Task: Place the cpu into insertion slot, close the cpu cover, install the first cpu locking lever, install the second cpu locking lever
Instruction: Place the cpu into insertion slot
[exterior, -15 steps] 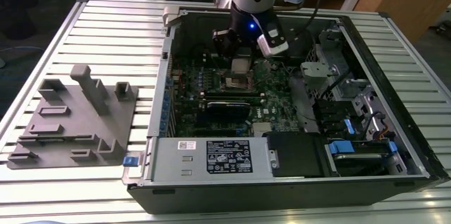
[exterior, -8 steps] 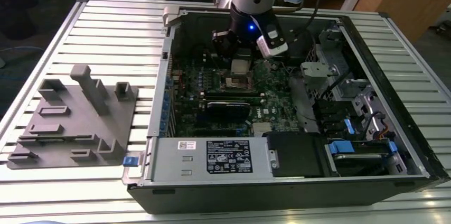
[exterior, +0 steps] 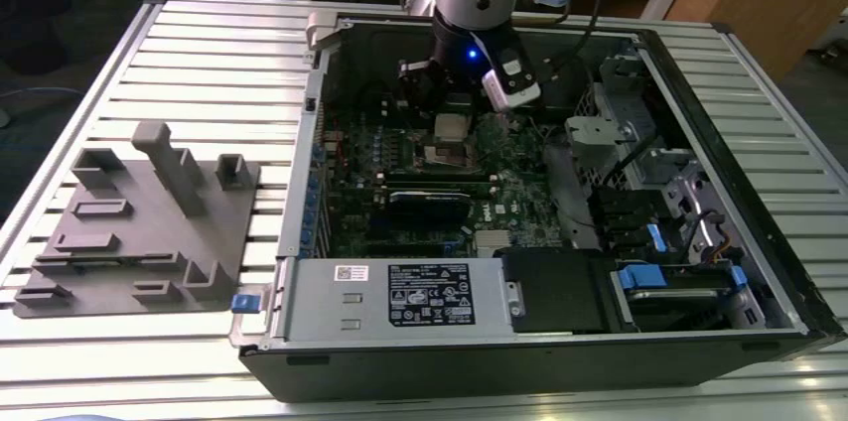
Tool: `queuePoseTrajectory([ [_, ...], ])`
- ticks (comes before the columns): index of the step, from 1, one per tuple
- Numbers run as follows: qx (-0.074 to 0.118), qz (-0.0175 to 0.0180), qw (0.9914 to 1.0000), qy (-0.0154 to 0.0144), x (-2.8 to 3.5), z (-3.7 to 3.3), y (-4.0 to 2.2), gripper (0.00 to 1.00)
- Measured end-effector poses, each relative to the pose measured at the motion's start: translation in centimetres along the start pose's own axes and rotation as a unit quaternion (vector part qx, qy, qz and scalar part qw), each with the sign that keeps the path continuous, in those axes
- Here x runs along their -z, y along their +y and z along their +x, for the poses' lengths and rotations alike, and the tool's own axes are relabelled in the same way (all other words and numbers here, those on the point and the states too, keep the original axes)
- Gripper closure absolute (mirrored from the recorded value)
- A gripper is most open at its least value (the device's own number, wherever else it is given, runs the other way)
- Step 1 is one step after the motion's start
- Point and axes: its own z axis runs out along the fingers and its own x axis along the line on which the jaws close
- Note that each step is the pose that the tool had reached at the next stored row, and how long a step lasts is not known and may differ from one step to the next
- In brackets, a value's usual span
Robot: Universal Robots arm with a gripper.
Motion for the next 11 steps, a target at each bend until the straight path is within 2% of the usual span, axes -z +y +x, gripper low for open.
queuePoseTrajectory([
  [11, 0.000, -0.0002, 1.00000, -0.0001, -0.22, 0.00, -0.01, 0.46],
])
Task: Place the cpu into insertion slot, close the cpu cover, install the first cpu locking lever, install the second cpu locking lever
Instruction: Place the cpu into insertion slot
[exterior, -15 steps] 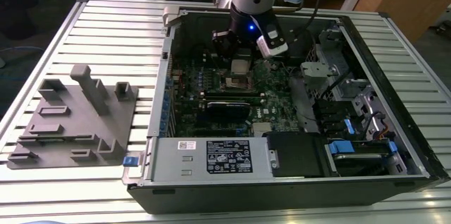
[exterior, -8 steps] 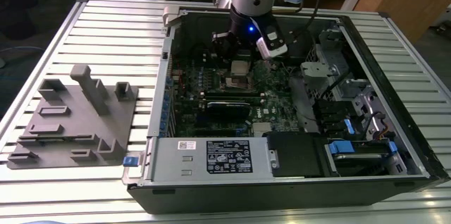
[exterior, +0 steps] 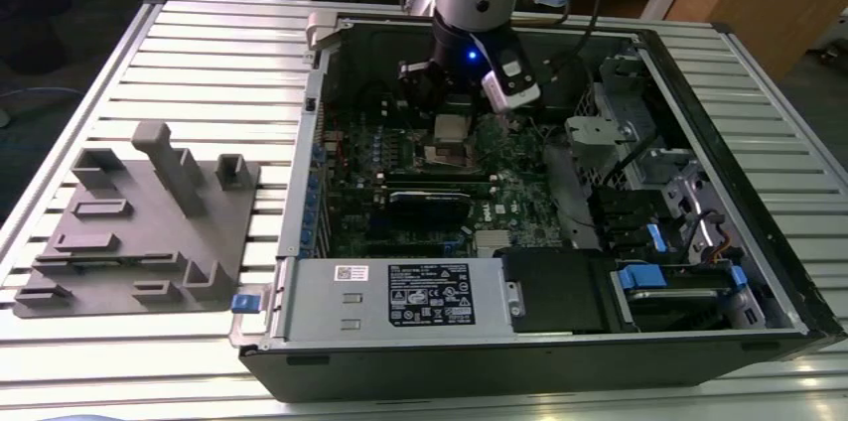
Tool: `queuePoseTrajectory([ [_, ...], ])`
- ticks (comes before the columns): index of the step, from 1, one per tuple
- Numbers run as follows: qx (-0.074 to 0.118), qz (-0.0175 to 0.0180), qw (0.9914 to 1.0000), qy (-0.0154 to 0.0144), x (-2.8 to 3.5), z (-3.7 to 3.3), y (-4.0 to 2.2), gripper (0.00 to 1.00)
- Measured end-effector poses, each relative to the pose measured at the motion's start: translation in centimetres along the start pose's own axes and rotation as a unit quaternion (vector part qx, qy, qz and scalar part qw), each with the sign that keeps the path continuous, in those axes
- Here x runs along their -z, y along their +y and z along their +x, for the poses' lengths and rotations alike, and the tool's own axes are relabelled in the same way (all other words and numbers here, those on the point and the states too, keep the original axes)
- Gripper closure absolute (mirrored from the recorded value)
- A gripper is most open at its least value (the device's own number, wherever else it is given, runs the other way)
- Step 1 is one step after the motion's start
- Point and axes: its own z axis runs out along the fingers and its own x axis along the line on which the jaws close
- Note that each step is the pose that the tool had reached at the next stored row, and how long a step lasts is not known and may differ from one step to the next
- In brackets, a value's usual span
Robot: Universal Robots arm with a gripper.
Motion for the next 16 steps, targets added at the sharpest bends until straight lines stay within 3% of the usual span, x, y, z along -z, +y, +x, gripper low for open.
queuePoseTrajectory([
  [9, 0.000, 0.0002, 1.00000, 0.0001, -0.09, 0.00, -0.01, 0.46],
  [16, 0.000, 0.0002, 1.00000, 0.0001, -0.54, 0.01, -0.05, 0.46],
])
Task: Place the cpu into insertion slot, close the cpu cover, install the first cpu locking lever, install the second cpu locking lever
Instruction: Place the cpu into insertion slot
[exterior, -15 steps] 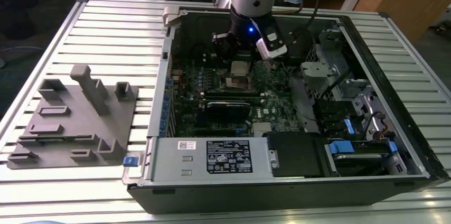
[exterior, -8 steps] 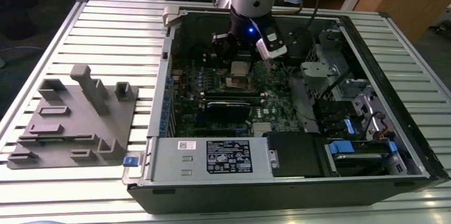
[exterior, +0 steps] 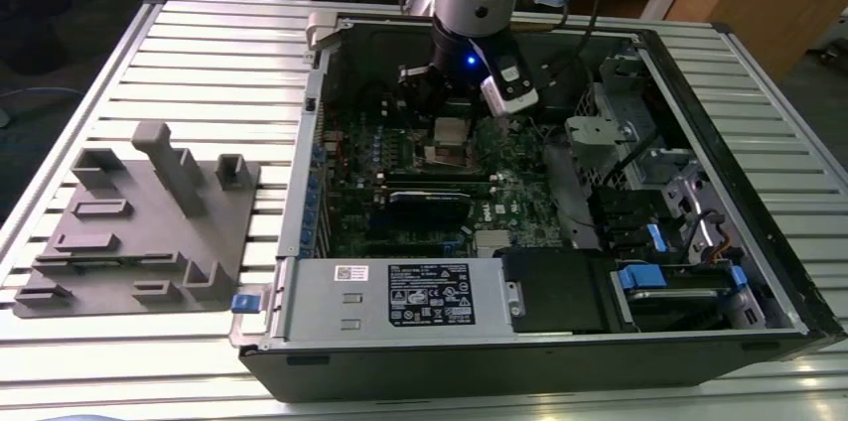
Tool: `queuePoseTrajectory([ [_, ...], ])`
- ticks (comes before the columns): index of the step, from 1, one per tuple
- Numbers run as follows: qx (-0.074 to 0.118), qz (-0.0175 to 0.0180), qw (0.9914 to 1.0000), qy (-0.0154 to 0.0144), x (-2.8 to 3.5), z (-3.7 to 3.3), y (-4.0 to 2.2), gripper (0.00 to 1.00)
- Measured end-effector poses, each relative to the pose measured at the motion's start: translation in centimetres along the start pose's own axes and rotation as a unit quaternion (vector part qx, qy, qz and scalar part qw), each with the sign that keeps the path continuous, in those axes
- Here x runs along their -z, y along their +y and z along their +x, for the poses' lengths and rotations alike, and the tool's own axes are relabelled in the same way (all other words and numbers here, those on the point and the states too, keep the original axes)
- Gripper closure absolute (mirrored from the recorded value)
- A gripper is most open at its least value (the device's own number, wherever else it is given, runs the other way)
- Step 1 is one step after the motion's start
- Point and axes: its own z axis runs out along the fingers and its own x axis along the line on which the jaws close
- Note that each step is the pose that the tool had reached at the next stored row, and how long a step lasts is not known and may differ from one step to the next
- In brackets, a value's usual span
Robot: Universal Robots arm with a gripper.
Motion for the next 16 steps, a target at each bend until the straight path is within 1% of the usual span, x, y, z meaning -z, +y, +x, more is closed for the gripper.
queuePoseTrajectory([
  [12, 0.000, 0.0000, 1.00000, 0.0000, -0.03, 0.00, 0.10, 0.46],
  [16, 0.000, 0.0000, 1.00000, 0.0000, -0.22, 0.01, 0.08, 0.46],
])
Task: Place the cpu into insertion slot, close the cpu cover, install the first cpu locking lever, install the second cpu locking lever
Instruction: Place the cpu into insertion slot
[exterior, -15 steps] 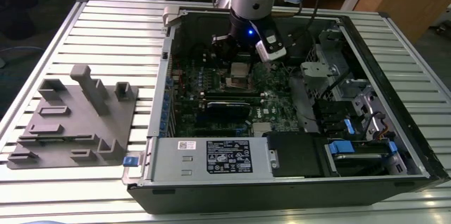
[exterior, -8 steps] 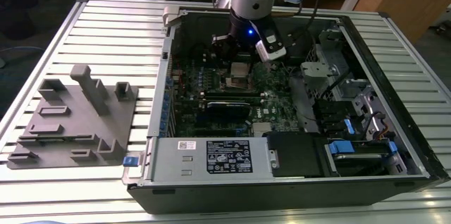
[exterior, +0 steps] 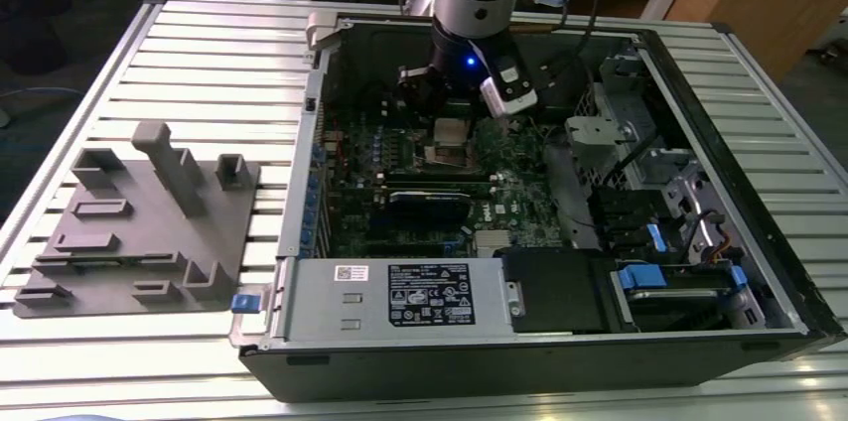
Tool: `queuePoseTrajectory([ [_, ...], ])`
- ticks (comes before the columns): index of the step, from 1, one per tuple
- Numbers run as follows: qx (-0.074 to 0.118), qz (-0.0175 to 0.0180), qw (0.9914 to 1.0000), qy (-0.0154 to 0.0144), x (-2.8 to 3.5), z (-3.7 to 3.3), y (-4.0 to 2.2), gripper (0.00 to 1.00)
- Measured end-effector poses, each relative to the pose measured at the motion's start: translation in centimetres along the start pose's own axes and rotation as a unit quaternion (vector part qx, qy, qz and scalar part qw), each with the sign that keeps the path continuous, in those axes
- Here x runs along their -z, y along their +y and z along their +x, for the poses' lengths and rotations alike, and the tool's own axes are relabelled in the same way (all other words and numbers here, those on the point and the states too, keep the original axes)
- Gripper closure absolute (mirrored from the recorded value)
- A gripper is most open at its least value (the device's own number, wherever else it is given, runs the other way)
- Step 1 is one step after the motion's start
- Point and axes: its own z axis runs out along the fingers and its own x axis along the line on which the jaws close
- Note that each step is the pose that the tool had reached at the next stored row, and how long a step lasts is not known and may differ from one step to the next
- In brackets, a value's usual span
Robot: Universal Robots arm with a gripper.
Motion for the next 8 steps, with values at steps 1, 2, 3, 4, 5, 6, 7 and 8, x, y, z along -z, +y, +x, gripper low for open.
queuePoseTrajectory([
  [1, 0.000, 0.0000, 1.00000, 0.0000, 0.00, 0.00, 0.00, 0.46],
  [2, 0.000, 0.0000, 1.00000, 0.0000, 0.00, 0.00, 0.00, 0.46],
  [3, 0.000, 0.0000, 1.00000, 0.0000, 0.00, 0.00, 0.00, 0.46],
  [4, 0.000, 0.0000, 1.00000, 0.0000, -0.01, 0.00, 0.00, 0.46],
  [5, 0.000, -0.0001, 1.00000, 0.0000, -0.01, 0.00, 0.00, 0.46],
  [6, 0.000, 0.0000, 1.00000, 0.0000, -0.01, 0.00, 0.00, 0.46],
  [7, 0.000, 0.0000, 1.00000, 0.0000, -0.01, 0.00, 0.00, 0.46],
  [8, 0.000, 0.0000, 1.00000, 0.0000, -0.01, 0.00, 0.00, 0.46],
])
